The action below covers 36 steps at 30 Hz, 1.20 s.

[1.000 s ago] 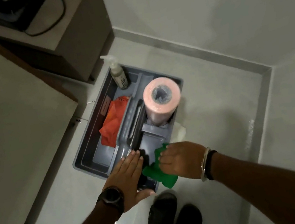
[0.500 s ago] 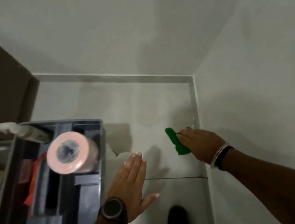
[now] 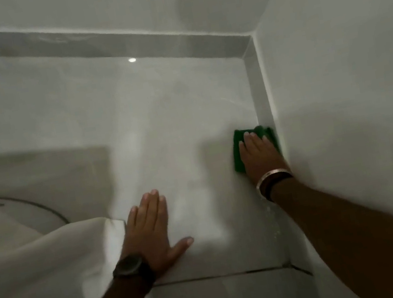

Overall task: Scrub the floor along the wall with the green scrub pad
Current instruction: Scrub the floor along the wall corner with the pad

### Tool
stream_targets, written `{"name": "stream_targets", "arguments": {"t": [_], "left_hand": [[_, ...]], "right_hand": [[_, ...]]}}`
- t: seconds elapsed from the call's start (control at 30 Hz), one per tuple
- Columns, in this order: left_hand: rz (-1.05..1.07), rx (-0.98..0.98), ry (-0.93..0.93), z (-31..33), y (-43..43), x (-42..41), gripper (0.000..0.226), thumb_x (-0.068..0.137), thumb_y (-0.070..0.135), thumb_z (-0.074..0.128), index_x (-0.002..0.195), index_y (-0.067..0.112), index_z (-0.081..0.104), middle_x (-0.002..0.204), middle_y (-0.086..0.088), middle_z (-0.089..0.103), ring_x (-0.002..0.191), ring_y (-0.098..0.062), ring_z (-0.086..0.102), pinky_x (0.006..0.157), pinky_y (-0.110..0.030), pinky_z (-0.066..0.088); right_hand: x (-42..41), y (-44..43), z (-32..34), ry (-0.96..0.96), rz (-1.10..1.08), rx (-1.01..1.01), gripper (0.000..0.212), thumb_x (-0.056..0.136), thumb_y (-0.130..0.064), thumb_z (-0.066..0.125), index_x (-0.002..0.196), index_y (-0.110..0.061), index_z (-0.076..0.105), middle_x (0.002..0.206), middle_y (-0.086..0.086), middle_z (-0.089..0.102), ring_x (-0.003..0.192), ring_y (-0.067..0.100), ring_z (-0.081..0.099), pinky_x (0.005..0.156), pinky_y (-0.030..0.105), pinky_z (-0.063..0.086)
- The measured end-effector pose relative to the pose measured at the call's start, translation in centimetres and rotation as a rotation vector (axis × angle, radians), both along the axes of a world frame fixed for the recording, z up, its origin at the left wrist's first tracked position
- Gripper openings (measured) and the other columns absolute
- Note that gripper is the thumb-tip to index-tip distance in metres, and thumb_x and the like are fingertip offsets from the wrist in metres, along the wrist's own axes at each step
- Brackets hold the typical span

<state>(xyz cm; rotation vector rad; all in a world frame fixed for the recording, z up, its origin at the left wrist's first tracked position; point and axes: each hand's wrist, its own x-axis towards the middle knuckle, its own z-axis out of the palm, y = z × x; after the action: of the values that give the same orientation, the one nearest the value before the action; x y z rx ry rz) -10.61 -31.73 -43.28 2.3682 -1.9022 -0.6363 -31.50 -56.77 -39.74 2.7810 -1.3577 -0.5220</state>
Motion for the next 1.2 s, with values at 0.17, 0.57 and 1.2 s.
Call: {"name": "stream_targets", "arguments": {"t": [0.17,0.57,1.2], "left_hand": [[-0.023,-0.059,-0.035,-1.6,0.7,-0.2,0.113,0.083,0.087,0.038,0.158,0.005,0.02,0.168,-0.017,0.018,0.155,-0.035,0.014,0.122,-0.051,0.008],[-0.015,-0.062,-0.06,-1.5,0.7,-0.2,0.114,0.083,0.088,0.037,0.159,0.005,0.017,0.168,-0.018,0.017,0.156,-0.034,0.011,0.122,-0.051,0.009],[-0.05,-0.1,-0.089,-2.2,0.9,-0.1,0.115,0.082,0.087,0.037,0.156,0.0,0.027,0.166,-0.022,0.022,0.153,-0.039,0.02,0.119,-0.057,0.019]], "right_hand": [[-0.3,1.1,-2.6,-0.11,-0.125,0.101,0.082,0.091,-0.036,0.051,0.151,0.0,0.008,0.16,0.026,-0.004,0.148,0.037,-0.004,0.118,0.046,-0.008],[-6.4,17.1,-2.9,-0.338,-0.242,-0.047,0.067,0.093,-0.03,0.045,0.15,-0.002,0.022,0.158,0.024,0.015,0.147,0.038,0.014,0.121,0.048,0.007],[-3.2,12.0,-3.3,-0.393,-0.325,-0.052,0.075,0.092,-0.055,0.038,0.148,-0.006,0.032,0.156,0.02,0.03,0.143,0.037,0.026,0.115,0.049,0.021]]}}
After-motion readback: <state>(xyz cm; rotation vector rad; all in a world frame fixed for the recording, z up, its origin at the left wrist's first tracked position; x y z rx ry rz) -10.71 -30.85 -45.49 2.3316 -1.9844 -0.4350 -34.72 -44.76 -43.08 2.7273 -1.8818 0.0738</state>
